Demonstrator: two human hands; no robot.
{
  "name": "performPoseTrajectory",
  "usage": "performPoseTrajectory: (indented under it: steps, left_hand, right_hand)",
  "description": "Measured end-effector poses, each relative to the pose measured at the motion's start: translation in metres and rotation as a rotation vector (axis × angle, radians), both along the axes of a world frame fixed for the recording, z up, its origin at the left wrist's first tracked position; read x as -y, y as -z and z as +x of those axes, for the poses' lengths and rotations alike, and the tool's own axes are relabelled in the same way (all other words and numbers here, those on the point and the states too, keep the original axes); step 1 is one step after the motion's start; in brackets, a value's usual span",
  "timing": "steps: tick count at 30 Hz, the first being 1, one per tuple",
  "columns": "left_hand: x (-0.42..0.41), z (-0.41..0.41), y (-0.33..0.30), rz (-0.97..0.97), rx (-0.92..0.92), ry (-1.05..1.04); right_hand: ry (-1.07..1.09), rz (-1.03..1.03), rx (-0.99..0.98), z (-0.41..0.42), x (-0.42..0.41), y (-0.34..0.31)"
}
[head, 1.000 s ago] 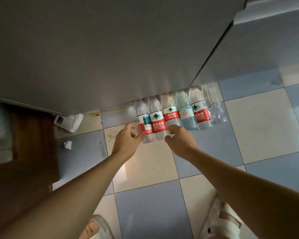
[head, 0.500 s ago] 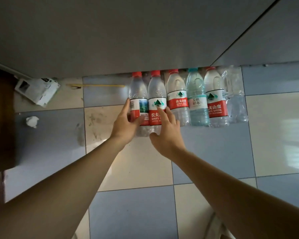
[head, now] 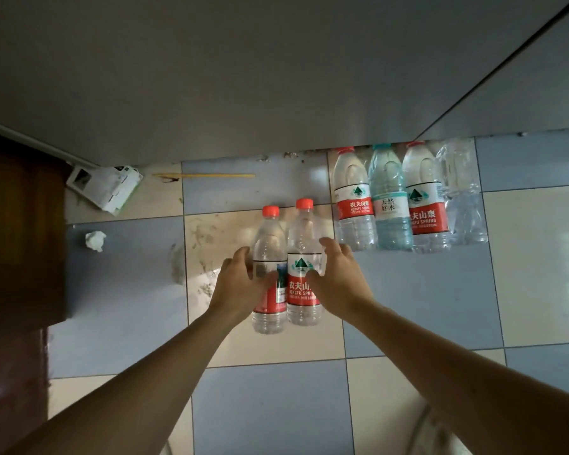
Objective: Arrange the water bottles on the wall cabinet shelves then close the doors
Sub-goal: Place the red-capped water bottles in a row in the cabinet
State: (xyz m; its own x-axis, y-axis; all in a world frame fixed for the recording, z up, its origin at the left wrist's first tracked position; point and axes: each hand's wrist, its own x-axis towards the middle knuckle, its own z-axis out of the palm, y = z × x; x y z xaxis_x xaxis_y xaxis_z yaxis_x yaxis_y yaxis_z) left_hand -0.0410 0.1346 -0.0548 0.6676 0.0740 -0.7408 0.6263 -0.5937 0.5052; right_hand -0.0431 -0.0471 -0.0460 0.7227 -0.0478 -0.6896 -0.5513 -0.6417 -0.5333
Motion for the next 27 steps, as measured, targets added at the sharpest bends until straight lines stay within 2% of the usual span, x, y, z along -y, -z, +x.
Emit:
performPoseTrajectory:
  steps: [6,14,21,27]
  left_hand:
    - [0.018,0.043,0.022,0.000,0.092,-0.008]
    - [0.011,0.031,0.013,-0.033,0.169,-0.154]
    - [-0.003,0.034,-0.045,-0.138,0.286,-0.075]
    - [0.000,0.019,-0.064,-0.015,0.569,0.001]
  right_hand:
    - [0.095,0.037,-0.054,0.047,-0.009,0.023]
    - [0.238,0.110,-0.006,0.040,-0.013,0.012]
    - [0.248,0.099,0.225,0.022,-0.001,-0.040]
    - [0.266,0.020,0.446,0.004,0.002,-0.062]
